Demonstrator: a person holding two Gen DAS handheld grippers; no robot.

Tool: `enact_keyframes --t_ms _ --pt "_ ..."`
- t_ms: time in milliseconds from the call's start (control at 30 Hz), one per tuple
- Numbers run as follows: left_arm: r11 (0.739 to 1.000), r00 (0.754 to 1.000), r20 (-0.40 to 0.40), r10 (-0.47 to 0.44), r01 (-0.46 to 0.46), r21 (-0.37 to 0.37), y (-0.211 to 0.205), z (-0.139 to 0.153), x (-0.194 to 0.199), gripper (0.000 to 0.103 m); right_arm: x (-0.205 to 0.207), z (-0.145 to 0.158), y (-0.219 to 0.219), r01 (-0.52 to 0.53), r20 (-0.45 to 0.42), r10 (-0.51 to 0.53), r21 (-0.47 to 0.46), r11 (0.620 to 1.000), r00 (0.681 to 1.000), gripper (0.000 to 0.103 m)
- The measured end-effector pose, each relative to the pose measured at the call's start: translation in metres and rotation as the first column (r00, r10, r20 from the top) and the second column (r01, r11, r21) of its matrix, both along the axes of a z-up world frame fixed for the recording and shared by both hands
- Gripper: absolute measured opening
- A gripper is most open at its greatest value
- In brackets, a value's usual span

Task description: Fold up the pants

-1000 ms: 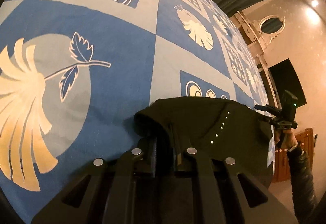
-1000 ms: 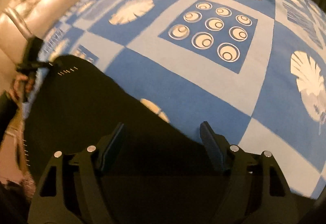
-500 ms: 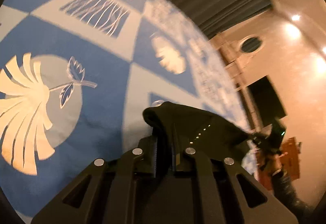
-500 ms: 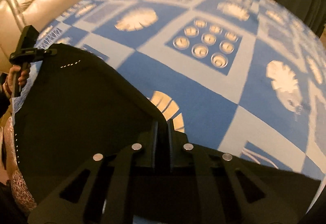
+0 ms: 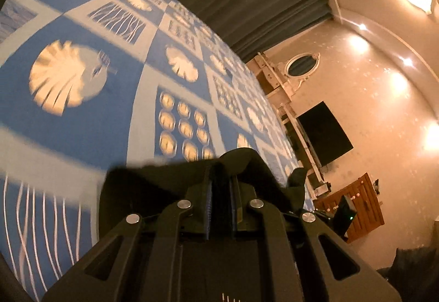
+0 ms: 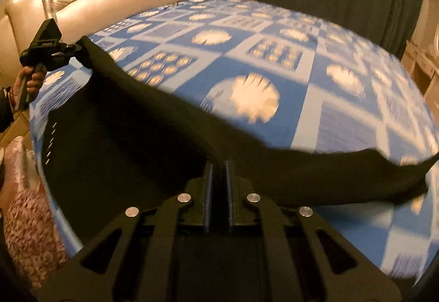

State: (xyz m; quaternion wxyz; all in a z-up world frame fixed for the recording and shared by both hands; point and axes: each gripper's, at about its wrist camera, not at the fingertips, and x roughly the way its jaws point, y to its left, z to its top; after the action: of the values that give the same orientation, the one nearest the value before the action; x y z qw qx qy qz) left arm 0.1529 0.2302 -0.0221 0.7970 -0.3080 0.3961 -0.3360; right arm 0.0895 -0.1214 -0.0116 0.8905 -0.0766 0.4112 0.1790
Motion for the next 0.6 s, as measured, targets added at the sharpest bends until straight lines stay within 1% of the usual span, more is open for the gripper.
enact_keyframes --t_ms 33,100,133,200,267,300,333,367,400,433,467,500,533,567,600 --pt "1.000 1.000 -0.007 0.000 0.000 0.006 0.000 -0.004 -0.008 0.010 -0.008 -0.006 0.002 0.003 -0.010 -0.003 0.006 1.000 1.000 0.009" --pt "1.000 0.999 -0.048 0.009 -0.008 0.020 0.001 -0.019 -0.025 0.012 -0.020 -0.023 0.008 0.003 -0.046 -0.003 -0.001 1.000 0.999 0.009" --pt "1.000 0.997 -0.074 0.020 -0.019 0.016 0.004 -0.027 -0.032 0.014 -0.025 -0.028 0.010 0.011 -0.052 -0.011 -0.001 1.000 0.999 0.010" --pt "0.997 0.984 -0.158 0.076 -0.076 0.006 0.013 -0.047 -0.047 0.028 -0.032 -0.037 0.010 0.035 -0.067 -0.034 0.008 0.999 0.997 0.014" --pt "0.986 0.960 -0.231 0.155 -0.164 -0.021 0.026 -0.061 -0.064 0.055 -0.040 -0.036 0.008 0.074 -0.062 -0.071 0.034 0.997 0.996 0.018" --pt "0.978 0.948 -0.260 0.185 -0.203 -0.043 0.031 -0.065 -0.071 0.058 -0.044 -0.035 0.007 0.091 -0.067 -0.087 0.059 0.994 0.994 0.028" --pt "0.970 0.939 -0.275 0.205 -0.232 -0.072 0.035 -0.067 -0.077 0.061 -0.048 -0.030 0.001 0.125 -0.073 -0.117 0.123 0.984 0.990 0.042" --pt "0.955 0.931 -0.279 0.237 -0.277 -0.111 0.039 -0.066 -0.087 0.065 -0.054 -0.028 -0.003 0.147 -0.070 -0.137 0.166 0.975 0.988 0.049" --pt "0.938 0.921 -0.272 0.278 -0.321 -0.129 0.041 -0.061 -0.097 0.068 -0.059 -0.025 -0.009 0.178 -0.073 -0.165 0.234 0.956 0.984 0.059" --pt "0.930 0.916 -0.268 0.299 -0.343 -0.134 0.042 -0.058 -0.102 0.072 -0.064 -0.024 -0.013 0.202 -0.084 -0.186 0.277 0.939 0.979 0.062" --pt "0.916 0.909 -0.258 0.328 -0.373 -0.149 0.040 -0.052 -0.110 0.073 -0.065 -0.024 -0.016 0.220 -0.095 -0.200 0.306 0.926 0.975 0.062" --pt "0.909 0.906 -0.254 0.339 -0.385 -0.158 0.036 -0.048 -0.113 0.073 -0.068 -0.027 -0.021 0.248 -0.117 -0.220 0.354 0.902 0.968 0.062" --pt "0.907 0.902 -0.257 0.346 -0.392 -0.154 0.033 -0.047 -0.114 0.073 -0.068 -0.028 -0.024 0.265 -0.134 -0.231 0.382 0.885 0.964 0.063" --pt "0.905 0.893 -0.265 0.363 -0.406 -0.129 0.025 -0.044 -0.112 0.073 -0.068 -0.033 -0.029 0.294 -0.163 -0.247 0.420 0.858 0.955 0.063" --pt "0.903 0.891 -0.265 0.368 -0.411 -0.127 0.021 -0.043 -0.108 0.073 -0.068 -0.037 -0.032 0.316 -0.184 -0.260 0.446 0.837 0.948 0.063"
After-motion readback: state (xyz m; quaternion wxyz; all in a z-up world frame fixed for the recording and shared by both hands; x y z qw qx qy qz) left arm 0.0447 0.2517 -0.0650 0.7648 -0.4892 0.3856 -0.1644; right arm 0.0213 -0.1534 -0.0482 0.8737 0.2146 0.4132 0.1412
